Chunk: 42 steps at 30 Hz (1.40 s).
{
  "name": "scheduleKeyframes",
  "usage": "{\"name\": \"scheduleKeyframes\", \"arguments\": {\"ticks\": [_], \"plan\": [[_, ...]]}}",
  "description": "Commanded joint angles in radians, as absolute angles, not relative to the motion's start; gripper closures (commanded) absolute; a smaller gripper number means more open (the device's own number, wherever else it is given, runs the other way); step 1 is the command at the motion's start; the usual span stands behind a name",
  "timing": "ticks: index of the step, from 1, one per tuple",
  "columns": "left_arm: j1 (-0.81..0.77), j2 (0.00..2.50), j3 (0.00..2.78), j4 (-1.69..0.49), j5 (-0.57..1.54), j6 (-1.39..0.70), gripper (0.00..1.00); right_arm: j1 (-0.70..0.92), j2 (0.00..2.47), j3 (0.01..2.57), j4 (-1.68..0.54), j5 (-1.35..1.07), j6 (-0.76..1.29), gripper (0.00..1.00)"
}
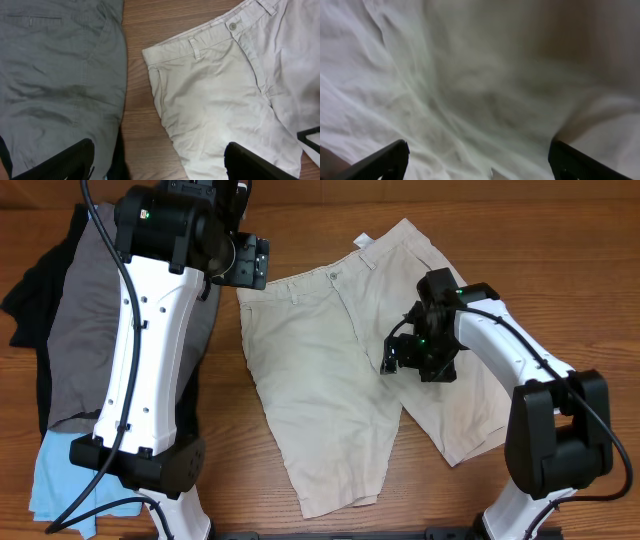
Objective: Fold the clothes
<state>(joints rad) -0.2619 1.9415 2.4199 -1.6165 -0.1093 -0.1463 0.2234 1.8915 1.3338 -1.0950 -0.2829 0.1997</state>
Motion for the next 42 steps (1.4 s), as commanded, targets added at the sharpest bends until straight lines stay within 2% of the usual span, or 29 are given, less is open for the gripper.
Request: {"name": "scheduleKeyframes", "arguments": {"ticks": [1, 6, 13, 19, 26, 29, 31, 34, 36, 37, 42], "plan": [[-0.268, 1.947, 2.418, -1.618, -0.125, -0.126, 0.15, 0.23, 1.934, 1.3, -1.035, -0.27, 0.241, 0.08], [-0.268, 1.956, 2.418, -1.618, -0.146, -0.126, 0.14, 0.229, 1.961, 1.192, -0.912, -0.207, 0.307, 0.1], [-0.268, 1.972, 2.416, -1.604, -0.146, -0.126, 0.14, 0.19, 1.961, 1.09, -0.785, 0.009, 0.402, 0.1], [-0.268, 1.98, 2.41, -1.601, -0.146, -0.118, 0.13, 0.049, 1.975, 1.076, -0.656, 0.139, 0.422, 0.11], [-0.268, 2.001, 2.41, -1.603, -0.144, -0.115, 0.13, -0.163, 2.011, 1.089, -0.408, 0.076, 0.333, 0.16], [-0.268, 2.018, 2.41, -1.599, -0.141, -0.115, 0.14, -0.227, 2.011, 1.149, -0.389, 0.039, 0.305, 0.15], [-0.268, 2.034, 2.41, -1.599, -0.138, -0.116, 0.14, -0.255, 2.011, 1.222, -0.435, -0.02, 0.267, 0.09], [-0.268, 2.069, 2.41, -1.599, -0.137, -0.115, 0.14, -0.271, 2.009, 1.433, -0.659, -0.067, 0.253, 0.0], [-0.268, 2.099, 2.41, -1.596, -0.129, -0.115, 0.14, -0.27, 2.009, 1.571, -0.822, -0.085, 0.236, 0.0], [-0.268, 2.13, 2.41, -1.595, -0.103, -0.105, 0.15, -0.263, 2.009, 1.701, -0.991, -0.13, 0.227, 0.0], [-0.269, 2.233, 2.41, -1.594, 0.001, 0.001, 0.19, -0.251, 1.995, 1.952, -1.348, -0.264, 0.228, 0.0]]}}
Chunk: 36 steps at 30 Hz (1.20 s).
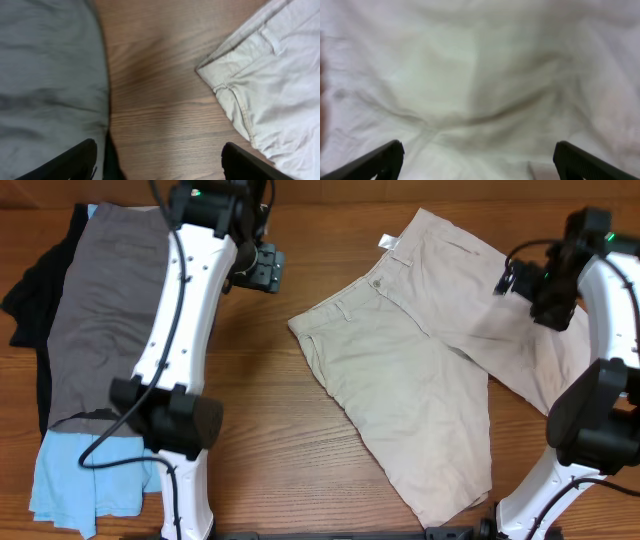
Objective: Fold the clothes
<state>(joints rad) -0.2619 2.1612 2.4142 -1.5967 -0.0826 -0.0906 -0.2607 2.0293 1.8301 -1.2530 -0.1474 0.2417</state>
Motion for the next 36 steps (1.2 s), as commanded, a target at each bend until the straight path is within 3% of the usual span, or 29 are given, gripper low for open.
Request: {"name": "scheduleKeyframes", "arguments": {"ticks": [1, 13, 24, 36], "plan": [[-0.269, 2.267, 2.41, -1.593, 0.013, 0.037, 0.19, -0.251, 1.982, 1.979, -1.393, -0.315, 0.228, 0.0], [-0.268, 2.466, 2.41, -1.595, 0.146, 0.206, 0.21, -0.23, 1.853, 1.981, -1.532, -0.382, 0.182, 0.04], [-0.268, 2.443, 2.41, -1.649, 0.184, 0.152, 0.06, -0.23, 1.469, 1.971, -1.694, -0.237, 0.263, 0.02], [-0.269, 2.236, 2.41, -1.653, 0.136, 0.073, 0.01, -0.23, 1.147, 1.603, -1.694, -0.248, 0.312, 0.0]]}}
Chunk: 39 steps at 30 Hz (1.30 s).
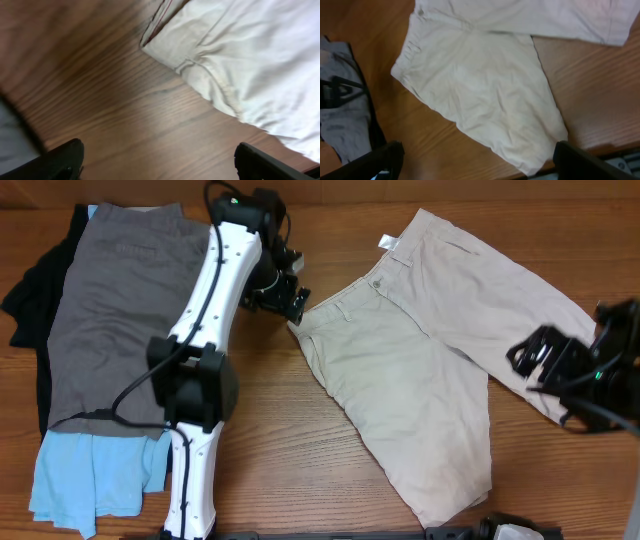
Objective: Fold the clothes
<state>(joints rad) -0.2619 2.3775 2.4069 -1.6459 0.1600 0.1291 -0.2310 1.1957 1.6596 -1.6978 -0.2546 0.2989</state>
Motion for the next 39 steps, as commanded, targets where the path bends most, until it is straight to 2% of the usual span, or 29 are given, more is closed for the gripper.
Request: {"name": "scheduleKeyframes", "arguments": {"ticks": [1, 6, 13, 17, 25, 30, 34, 39], "plan": [[-0.27, 2.207, 2.41, -1.659, 0.121, 0.056, 0.01, -0.23, 1.127, 1.57, -1.694, -0.248, 0.312, 0.0], [-0.271, 2.102, 2.41, -1.664, 0.093, 0.036, 0.01, -0.23, 1.087, 1.471, -1.683, -0.247, 0.311, 0.0], [-0.271, 2.11, 2.354, -1.605, 0.068, 0.02, 0.01, -0.227, 1.087, 1.378, -1.631, -0.247, 0.3, 0.0], [-0.271, 2.11, 2.193, -1.43, 0.079, 0.013, 0.01, -0.183, 1.088, 1.327, -1.591, -0.247, 0.3, 0.0], [-0.281, 2.11, 1.863, -1.103, 0.246, 0.136, 0.01, -0.094, 1.088, 1.259, -1.549, -0.247, 0.35, 0.01], [-0.295, 2.11, 1.692, -0.876, 0.266, 0.169, 0.02, -0.089, 1.089, 1.219, -1.538, -0.247, 0.359, 0.01], [-0.304, 2.111, 1.609, -0.749, 0.287, 0.188, 0.09, -0.089, 1.089, 1.199, -1.533, -0.247, 0.368, 0.01], [-0.309, 2.136, 1.521, -0.625, 0.285, 0.187, 0.26, -0.089, 1.089, 1.191, -1.527, -0.248, 0.368, 0.01]]}}
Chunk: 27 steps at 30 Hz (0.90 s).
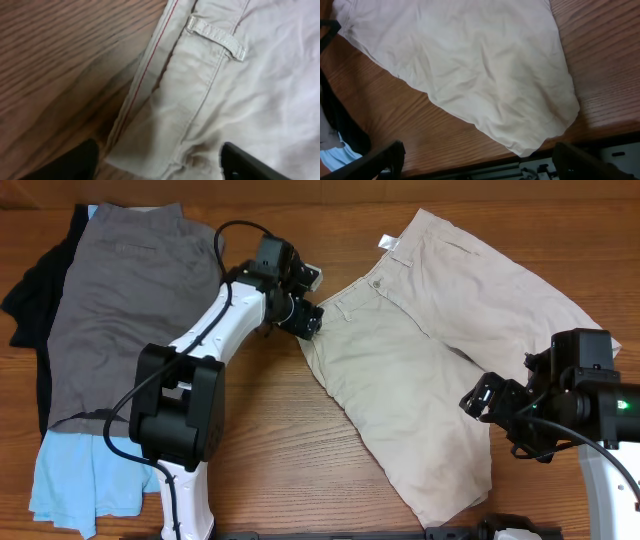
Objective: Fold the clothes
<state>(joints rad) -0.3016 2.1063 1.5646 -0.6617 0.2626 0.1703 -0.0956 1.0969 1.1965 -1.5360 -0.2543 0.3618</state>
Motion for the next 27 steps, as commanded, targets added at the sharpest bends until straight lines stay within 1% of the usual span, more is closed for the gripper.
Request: {"name": "scheduleKeyframes", "arguments": {"ticks": [1, 4, 6, 7, 8, 9, 10, 14, 17, 20, 22, 23, 24, 25, 26, 27], "plan": [[-0.309, 2.146, 1.514, -0.619, 0.285, 0.187, 0.27, -0.089, 1.089, 1.191, -1.526, -0.247, 0.369, 0.02], [-0.31, 2.191, 1.512, -0.619, 0.285, 0.187, 0.28, -0.089, 1.089, 1.191, -1.52, -0.247, 0.369, 0.01], [-0.31, 2.217, 1.512, -0.624, 0.289, 0.175, 0.37, -0.089, 1.089, 1.191, -1.515, -0.248, 0.372, 0.02], [-0.31, 2.22, 1.511, -0.634, 0.288, 0.167, 0.51, -0.089, 1.089, 1.191, -1.513, -0.247, 0.372, 0.01], [-0.31, 2.222, 1.511, -0.645, 0.282, 0.157, 0.7, -0.089, 1.089, 1.191, -1.51, -0.247, 0.372, 0.02], [-0.31, 2.222, 1.512, -0.675, 0.263, 0.124, 0.96, -0.089, 1.089, 1.191, -1.502, -0.248, 0.372, 0.01], [-0.303, 2.222, 1.512, -0.739, 0.208, 0.055, 0.96, -0.089, 1.089, 1.191, -1.488, -0.248, 0.373, 0.01], [-0.271, 2.222, 1.512, -0.921, 0.073, -0.074, 0.96, -0.089, 1.098, 1.191, -1.454, -0.248, 0.372, 0.01], [-0.217, 2.221, 1.512, -1.105, 0.007, -0.12, 0.96, -0.089, 1.135, 1.191, -1.42, -0.248, 0.371, 0.01], [-0.171, 2.222, 1.512, -1.234, -0.031, -0.121, 0.96, -0.088, 1.188, 1.191, -1.375, -0.248, 0.37, 0.01], [-0.133, 2.221, 1.512, -1.306, -0.093, -0.142, 0.92, -0.076, 1.253, 1.191, -1.312, -0.248, 0.367, 0.01], [-0.125, 2.222, 1.512, -1.314, -0.107, -0.148, 0.89, -0.072, 1.267, 1.191, -1.301, -0.248, 0.367, 0.02], [-0.107, 2.221, 1.512, -1.32, -0.122, -0.15, 0.73, -0.054, 1.32, 1.191, -1.256, -0.247, 0.367, 0.01], [-0.1, 2.221, 1.512, -1.319, -0.124, -0.15, 0.64, -0.045, 1.346, 1.191, -1.233, -0.247, 0.368, 0.01], [-0.095, 2.221, 1.512, -1.317, -0.124, -0.15, 0.51, -0.033, 1.378, 1.191, -1.212, -0.247, 0.368, 0.01], [-0.088, 2.222, 1.512, -1.312, -0.124, -0.15, 0.41, -0.02, 1.418, 1.191, -1.183, -0.247, 0.368, 0.01]]}}
